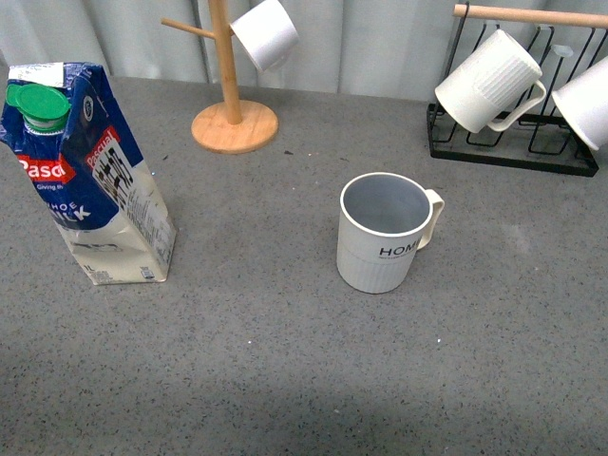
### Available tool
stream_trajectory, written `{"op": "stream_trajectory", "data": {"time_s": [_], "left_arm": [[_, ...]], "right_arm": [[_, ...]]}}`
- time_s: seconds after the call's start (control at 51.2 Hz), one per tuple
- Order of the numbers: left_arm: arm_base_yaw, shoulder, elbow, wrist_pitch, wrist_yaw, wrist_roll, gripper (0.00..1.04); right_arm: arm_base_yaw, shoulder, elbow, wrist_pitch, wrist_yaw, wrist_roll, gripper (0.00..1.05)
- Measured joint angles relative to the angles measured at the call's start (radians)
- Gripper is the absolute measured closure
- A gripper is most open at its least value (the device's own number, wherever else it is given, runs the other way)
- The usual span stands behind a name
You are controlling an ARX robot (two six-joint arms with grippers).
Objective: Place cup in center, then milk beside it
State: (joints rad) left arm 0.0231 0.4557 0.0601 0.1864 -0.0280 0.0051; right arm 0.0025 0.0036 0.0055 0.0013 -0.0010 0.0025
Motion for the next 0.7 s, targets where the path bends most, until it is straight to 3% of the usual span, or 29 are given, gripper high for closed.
{"op": "stream_trajectory", "data": {"time_s": [0.117,0.273,0.703], "left_arm": [[0.047,0.276,0.049,0.215,0.022,-0.021,0.07],[0.026,0.570,0.116,0.381,0.048,-0.040,0.07],[-0.012,0.862,0.231,0.396,0.135,-0.055,0.07]], "right_arm": [[0.000,0.000,0.000,0.000,0.000,0.000,0.09],[0.000,0.000,0.000,0.000,0.000,0.000,0.09],[0.000,0.000,0.000,0.000,0.000,0.000,0.09]]}}
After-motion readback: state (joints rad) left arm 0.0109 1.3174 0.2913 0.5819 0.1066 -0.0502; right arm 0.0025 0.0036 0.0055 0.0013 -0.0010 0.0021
